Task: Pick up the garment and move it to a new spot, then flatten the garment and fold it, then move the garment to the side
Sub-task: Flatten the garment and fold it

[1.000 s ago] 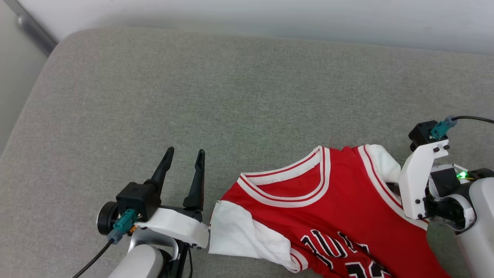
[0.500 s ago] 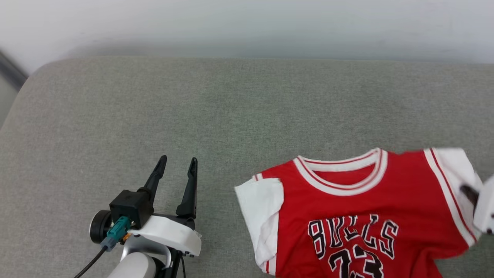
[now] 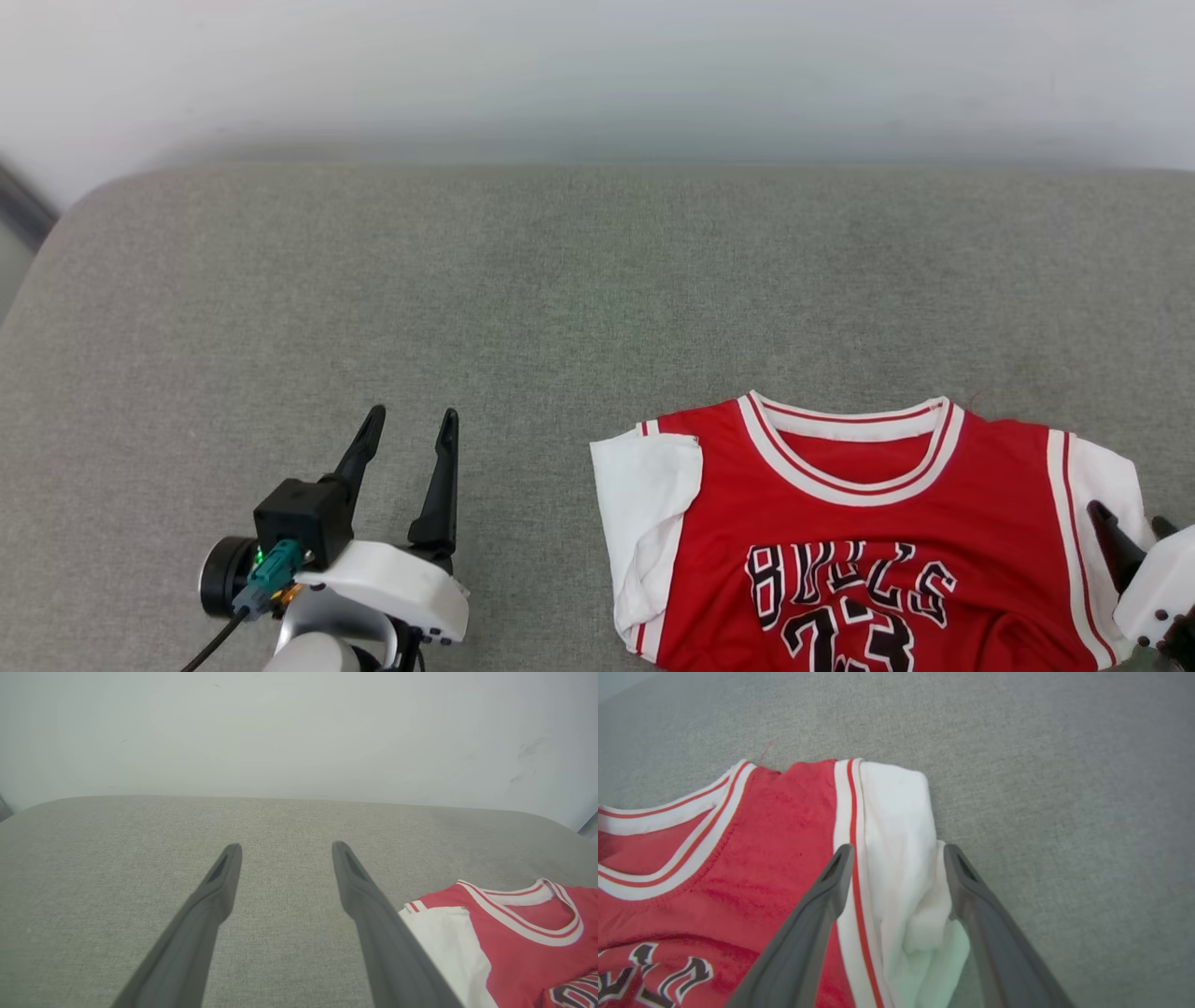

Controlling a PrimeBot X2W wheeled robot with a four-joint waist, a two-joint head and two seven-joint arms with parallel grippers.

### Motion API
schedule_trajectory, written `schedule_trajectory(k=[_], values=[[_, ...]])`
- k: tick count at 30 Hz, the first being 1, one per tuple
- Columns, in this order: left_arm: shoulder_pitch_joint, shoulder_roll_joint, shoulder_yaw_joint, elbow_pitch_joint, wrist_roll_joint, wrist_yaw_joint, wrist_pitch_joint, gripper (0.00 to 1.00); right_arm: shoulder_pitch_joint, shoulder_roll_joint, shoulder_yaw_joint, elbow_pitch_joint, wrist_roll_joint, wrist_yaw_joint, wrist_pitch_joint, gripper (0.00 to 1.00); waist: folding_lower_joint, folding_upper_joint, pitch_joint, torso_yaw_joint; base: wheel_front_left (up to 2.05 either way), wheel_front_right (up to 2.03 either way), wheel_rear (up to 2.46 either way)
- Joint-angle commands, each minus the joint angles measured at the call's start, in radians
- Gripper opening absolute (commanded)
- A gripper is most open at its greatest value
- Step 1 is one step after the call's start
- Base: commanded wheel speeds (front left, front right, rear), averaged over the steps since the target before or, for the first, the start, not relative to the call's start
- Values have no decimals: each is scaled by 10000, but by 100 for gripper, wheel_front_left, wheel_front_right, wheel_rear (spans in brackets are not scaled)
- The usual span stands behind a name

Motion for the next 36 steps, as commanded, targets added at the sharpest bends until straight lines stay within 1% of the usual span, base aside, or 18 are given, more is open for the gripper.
schedule_trajectory(k=[1,7,11,15,22,26,29,32,36], values=[[190,60,36,33,-58,50,5,100,186,16,21,-50,-161,-3,-560,100,0,-1,-193,-25,0,0,0],[528,247,142,67,-176,161,88,100,448,49,234,-636,-925,-3,-2918,100,0,-1,-704,-26,0,0,0],[726,373,224,63,-278,268,164,100,695,337,600,-1251,-1326,-3,-3911,100,0,-1,-1015,-11,0,0,0],[906,475,314,15,-392,340,256,100,1108,654,1083,-2010,-1581,-3,-4298,100,0,-1,-1237,-63,0,0,0],[954,657,290,86,-649,284,814,100,2052,1183,1921,-3436,-1793,-3,-4014,100,0,-1,-1511,-314,0,0,0],[388,639,-2,153,-775,-30,1515,100,2368,1332,2253,-4266,-1858,-3,-3837,100,0,-1,-1445,-539,0,0,0],[-224,557,-384,313,-844,-397,2237,100,2430,1383,2437,-4706,-1901,-3,-3686,100,0,-1,-1224,-772,0,0,0],[-951,518,-860,646,-905,-829,3233,100,2301,1404,2568,-5038,-1924,-3,-3590,100,0,-1,-925,-997,0,0,0],[-1892,420,-1266,1106,-1066,-1362,4365,100,2038,1414,2715,-5238,-1927,-3,-3428,100,0,-1,-386,-1292,0,0,0]])
